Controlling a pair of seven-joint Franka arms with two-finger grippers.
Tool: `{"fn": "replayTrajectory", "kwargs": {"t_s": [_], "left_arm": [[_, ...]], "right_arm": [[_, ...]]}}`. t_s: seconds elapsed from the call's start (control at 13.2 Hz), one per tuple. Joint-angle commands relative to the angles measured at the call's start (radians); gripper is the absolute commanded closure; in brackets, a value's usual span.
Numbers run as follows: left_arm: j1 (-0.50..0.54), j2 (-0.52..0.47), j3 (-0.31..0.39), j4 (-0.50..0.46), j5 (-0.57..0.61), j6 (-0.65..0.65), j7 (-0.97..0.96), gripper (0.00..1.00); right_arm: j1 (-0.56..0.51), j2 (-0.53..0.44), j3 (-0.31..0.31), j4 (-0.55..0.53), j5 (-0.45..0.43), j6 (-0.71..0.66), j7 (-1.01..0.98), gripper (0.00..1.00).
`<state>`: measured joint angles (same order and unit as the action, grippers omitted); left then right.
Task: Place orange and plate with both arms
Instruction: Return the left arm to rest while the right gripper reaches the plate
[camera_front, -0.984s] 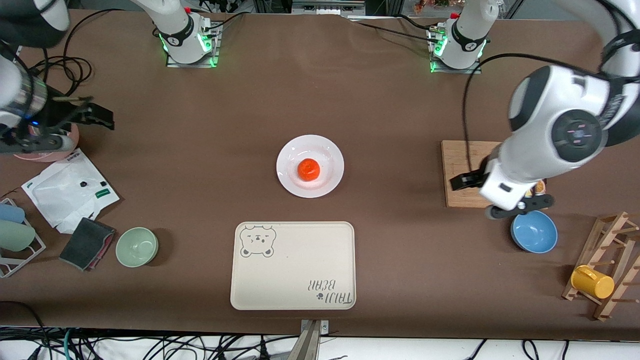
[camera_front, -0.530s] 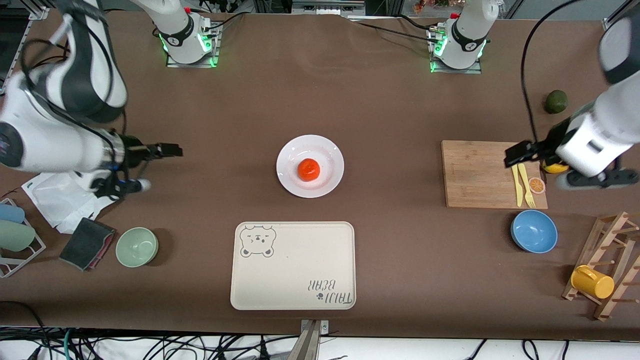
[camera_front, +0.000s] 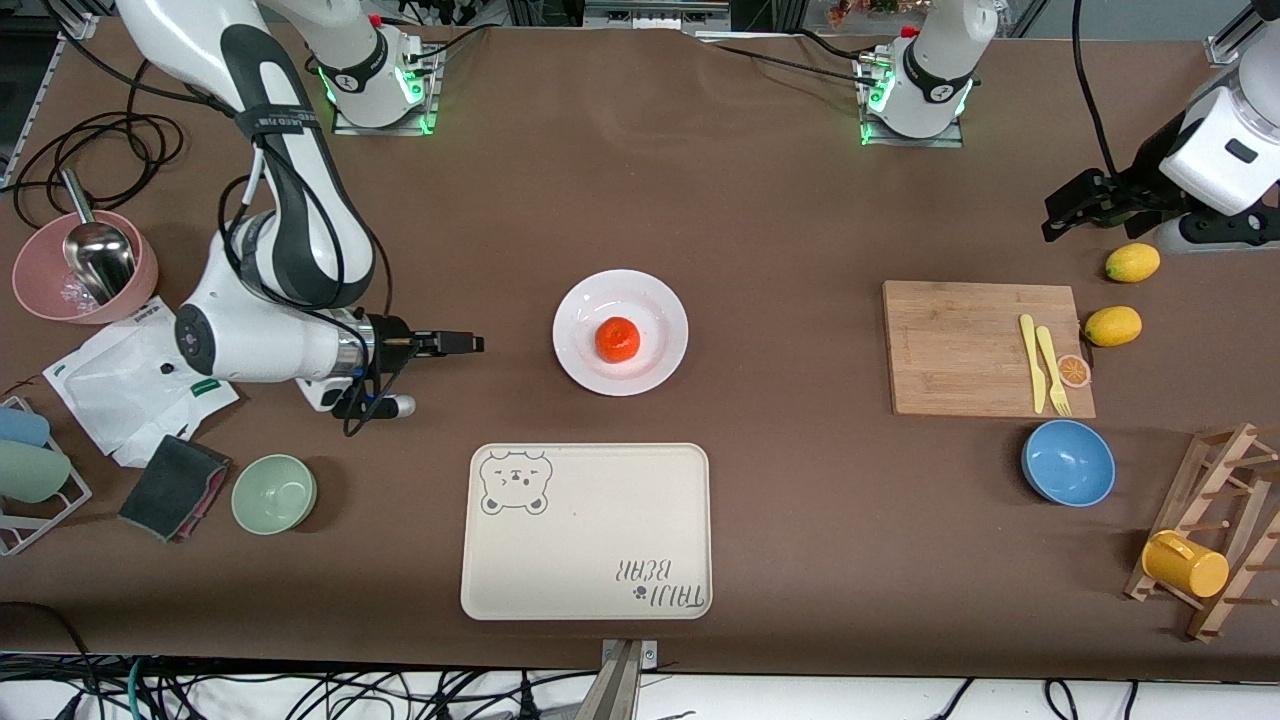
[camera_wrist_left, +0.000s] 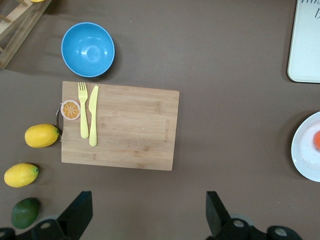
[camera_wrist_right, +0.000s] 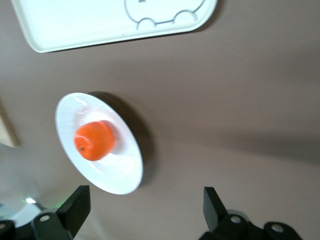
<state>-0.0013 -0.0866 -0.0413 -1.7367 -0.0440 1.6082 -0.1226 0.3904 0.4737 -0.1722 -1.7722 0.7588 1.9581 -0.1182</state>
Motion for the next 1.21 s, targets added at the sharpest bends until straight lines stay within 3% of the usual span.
{"fn": "replayTrajectory", "kwargs": {"t_s": [0.0, 0.3, 0.45, 0.76, 1.13], "left_arm": [[-0.048, -0.004, 0.047, -0.007, 0.012, 0.015, 0.026, 0.00], [-0.045, 0.037, 0.049, 0.052, 0.013, -0.017, 0.023, 0.00], [-0.045, 0.038, 0.049, 0.052, 0.013, -0.020, 0.023, 0.00], [-0.043, 0.039, 0.051, 0.054, 0.013, -0.027, 0.023, 0.00], [-0.045, 0.039, 0.049, 0.057, 0.013, -0.030, 0.023, 0.00]], "right_arm": [[-0.004, -0.036, 0.005, -0.136, 0.226, 0.064, -0.163, 0.00], [-0.002, -0.027, 0.005, -0.277, 0.531, 0.117, -0.487, 0.00], [0.013, -0.004, 0.008, -0.314, 0.637, 0.119, -0.608, 0.00], [0.110, 0.040, 0.008, -0.293, 0.752, 0.197, -0.633, 0.00], [0.140, 0.105, 0.008, -0.240, 0.804, 0.211, -0.655, 0.00]]}}
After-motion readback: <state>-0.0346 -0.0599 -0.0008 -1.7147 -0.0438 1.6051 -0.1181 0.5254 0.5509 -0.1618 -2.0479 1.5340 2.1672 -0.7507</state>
